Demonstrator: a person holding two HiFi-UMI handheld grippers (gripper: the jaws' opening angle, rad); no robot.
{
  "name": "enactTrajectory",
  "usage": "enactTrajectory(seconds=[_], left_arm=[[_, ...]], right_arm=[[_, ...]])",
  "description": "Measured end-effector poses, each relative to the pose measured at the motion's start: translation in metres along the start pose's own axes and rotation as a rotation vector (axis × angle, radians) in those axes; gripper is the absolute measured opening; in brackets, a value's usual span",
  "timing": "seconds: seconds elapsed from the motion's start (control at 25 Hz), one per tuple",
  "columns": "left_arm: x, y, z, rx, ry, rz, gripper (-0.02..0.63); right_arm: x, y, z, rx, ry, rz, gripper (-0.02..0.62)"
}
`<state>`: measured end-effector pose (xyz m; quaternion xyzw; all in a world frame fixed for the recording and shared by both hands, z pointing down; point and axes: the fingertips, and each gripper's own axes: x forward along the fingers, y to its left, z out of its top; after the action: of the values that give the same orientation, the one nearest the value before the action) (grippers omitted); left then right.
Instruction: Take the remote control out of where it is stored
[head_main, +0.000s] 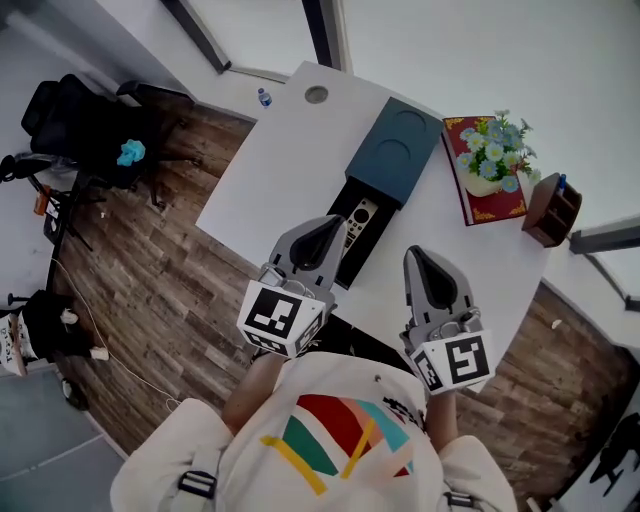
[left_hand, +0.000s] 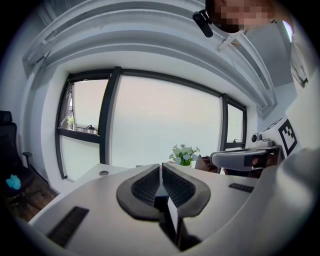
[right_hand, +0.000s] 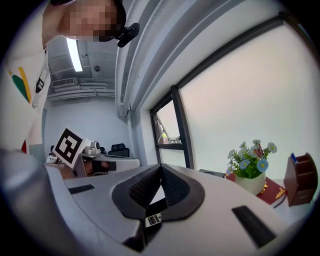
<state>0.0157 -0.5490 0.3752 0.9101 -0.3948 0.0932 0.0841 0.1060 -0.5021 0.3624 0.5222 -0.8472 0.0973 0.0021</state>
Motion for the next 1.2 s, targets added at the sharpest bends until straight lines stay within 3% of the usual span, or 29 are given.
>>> enactTrajectory(seconds=[0.12,0.16,0.24,0.32,0.48,0.72,1.2], left_arm=[[0.021,0.001,-0.010,0.017,0.081,-0.027,0.012],[0.028,0.000,-0.014,0.010,0.103,-0.045,0.048],[0.040,-0.005,-0.026,-0.036,0.174,-0.092,0.238],[0.051,-0.005,-0.047,-0.058,0.279,-0.115,0.285],[0.067,0.003,-0.100,-0.037,0.480,-0.111,0.285],[0.083,0.015,-0.167,-0.126,0.702,-0.104,0.285],[0.100,0.030,-0.212,-0.144,0.917,-0.065,0.285]], right_arm=[[0.003,-0.015,0.003,0.009,-0.008,-0.030,0.002],[0.003,-0.020,0.003,0.017,-0.012,-0.041,0.002],[0.005,-0.029,0.003,0.036,-0.013,-0.060,0.002],[0.009,-0.037,0.002,0.052,-0.011,-0.073,0.002],[0.023,-0.047,-0.001,0.062,0.002,-0.081,0.002],[0.039,-0.064,-0.011,0.084,0.032,-0.101,0.002],[0.056,-0.094,-0.048,0.127,0.145,-0.094,0.002]])
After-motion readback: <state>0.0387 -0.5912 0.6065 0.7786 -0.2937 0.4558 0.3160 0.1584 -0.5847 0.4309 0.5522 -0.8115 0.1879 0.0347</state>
